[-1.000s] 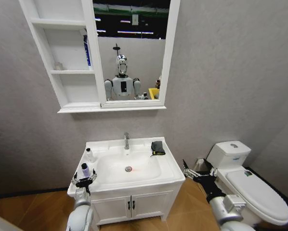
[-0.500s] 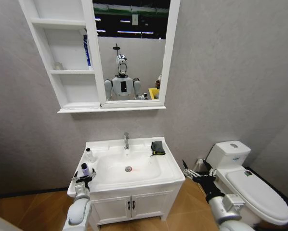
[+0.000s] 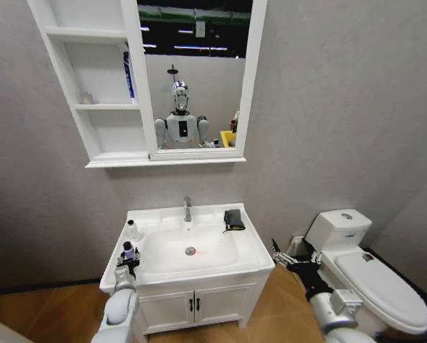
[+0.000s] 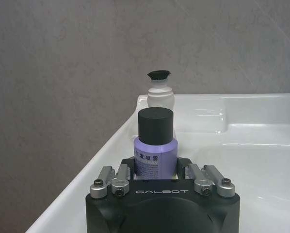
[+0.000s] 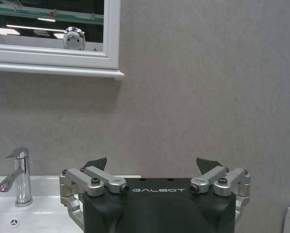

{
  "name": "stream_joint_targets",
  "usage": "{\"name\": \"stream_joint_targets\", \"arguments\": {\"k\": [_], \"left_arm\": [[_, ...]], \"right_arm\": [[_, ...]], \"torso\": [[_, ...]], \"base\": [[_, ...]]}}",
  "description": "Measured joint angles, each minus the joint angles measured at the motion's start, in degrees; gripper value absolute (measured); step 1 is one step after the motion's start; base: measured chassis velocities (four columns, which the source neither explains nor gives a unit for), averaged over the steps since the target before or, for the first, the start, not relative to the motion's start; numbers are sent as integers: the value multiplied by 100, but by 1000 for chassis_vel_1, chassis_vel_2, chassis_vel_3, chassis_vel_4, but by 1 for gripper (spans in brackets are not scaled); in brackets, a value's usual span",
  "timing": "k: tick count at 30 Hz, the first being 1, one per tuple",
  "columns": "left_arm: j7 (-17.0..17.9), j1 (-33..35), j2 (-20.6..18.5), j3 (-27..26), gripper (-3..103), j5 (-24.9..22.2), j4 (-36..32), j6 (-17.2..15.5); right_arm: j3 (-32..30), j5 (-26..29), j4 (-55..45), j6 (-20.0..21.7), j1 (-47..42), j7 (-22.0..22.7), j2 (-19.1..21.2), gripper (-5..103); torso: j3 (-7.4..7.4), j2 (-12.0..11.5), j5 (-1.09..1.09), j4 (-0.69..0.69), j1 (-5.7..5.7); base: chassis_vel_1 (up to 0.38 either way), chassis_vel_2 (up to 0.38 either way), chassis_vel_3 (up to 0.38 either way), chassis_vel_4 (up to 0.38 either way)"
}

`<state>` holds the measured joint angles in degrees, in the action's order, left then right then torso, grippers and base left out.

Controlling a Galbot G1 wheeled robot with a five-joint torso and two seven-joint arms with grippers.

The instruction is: Move facial cleanser and shampoo from washbasin to cabinet, then wipe washbasin with towel.

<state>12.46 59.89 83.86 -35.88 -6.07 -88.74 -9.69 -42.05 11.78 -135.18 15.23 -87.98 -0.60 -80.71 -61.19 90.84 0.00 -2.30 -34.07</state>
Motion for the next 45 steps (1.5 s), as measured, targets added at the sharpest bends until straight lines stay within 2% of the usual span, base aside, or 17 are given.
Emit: {"name": "stream_joint_targets", "arguments": {"k": [6,9,10,12,13,15,16,17,20,21,24,26,29,32,34,41,45], "left_arm": [[149,239,-75,-29,43,-47,-514,-64],[509,664,-560,-30,43,-499,-1909,-516],[509,664,-560,-30,43,-499,-1909,-516],[729,786,-1072,-51,43,-1053,-2716,-988],[729,786,-1072,-51,43,-1053,-2716,-988],[942,743,-1524,-52,43,-1621,-3273,-1442],[1167,495,-2031,-21,43,-2359,-3806,-1978],[1167,495,-2031,-21,43,-2359,-3806,-1978],[1434,-126,-2808,62,43,-3490,-4156,-2487],[1434,-126,-2808,62,43,-3490,-4156,-2487],[1693,-1103,-3638,275,43,-4413,-3874,-2710],[1706,-1239,-3727,308,43,-4479,-3815,-2722],[1767,-2266,-4205,690,43,-4994,-3339,-2823],[1794,-2557,-4289,830,43,-5129,-3185,-2843],[1825,-3430,-4386,1277,43,-5383,-2703,-2872],[1829,-4561,-4236,1956,43,-5542,-1915,-2897],[1568,-5584,-4002,2729,43,-5436,-736,-2960]], "right_arm": [[30,-33,3,-9,-9,53,-22,100],[50,-75,12,-9,-6,63,-31,100],[50,-75,12,-9,-6,63,-31,100],[55,-81,11,-7,-6,63,-39,100],[55,-81,11,-7,-6,63,-39,100],[62,-82,10,4,-1,63,-38,100],[76,-90,9,20,19,63,-29,100],[76,-90,9,20,19,63,-29,100],[93,-109,-31,49,20,63,-26,100],[93,-109,-31,49,20,63,-26,100],[91,-155,-96,69,-58,64,-48,100],[89,-161,-101,67,-68,64,-54,100],[72,-183,-121,53,-134,64,-79,100],[67,-189,-122,48,-143,64,-85,100],[66,-202,-127,43,-142,64,-98,100],[39,-215,-170,44,-161,69,-89,100],[2,-215,-172,41,-196,75,-73,100]], "torso": [[0,0,-1,0,0],[0,1,0,1,0],[0,1,0,1,0],[1,1,-2,3,2],[1,1,-2,3,2],[1,1,-1,4,2],[1,1,0,0,2],[1,1,0,0,2],[1,1,-2,0,1],[1,1,-2,0,1],[0,1,-3,0,1],[0,1,-1,-1,1],[0,1,-2,0,0],[0,1,0,0,0],[0,0,0,0,0],[0,0,0,1,0],[-1,-1,-1,1,-1]], "base": [[0,0,0,0],[0,0,0,0],[0,0,0,0],[0,0,0,0],[0,0,0,0],[0,0,0,0],[0,0,0,0],[0,0,0,0],[0,0,0,0],[0,0,0,0],[0,0,0,0],[0,0,0,0],[0,0,0,0],[0,0,0,0],[0,0,0,0],[0,0,0,0],[0,0,0,0]]}}
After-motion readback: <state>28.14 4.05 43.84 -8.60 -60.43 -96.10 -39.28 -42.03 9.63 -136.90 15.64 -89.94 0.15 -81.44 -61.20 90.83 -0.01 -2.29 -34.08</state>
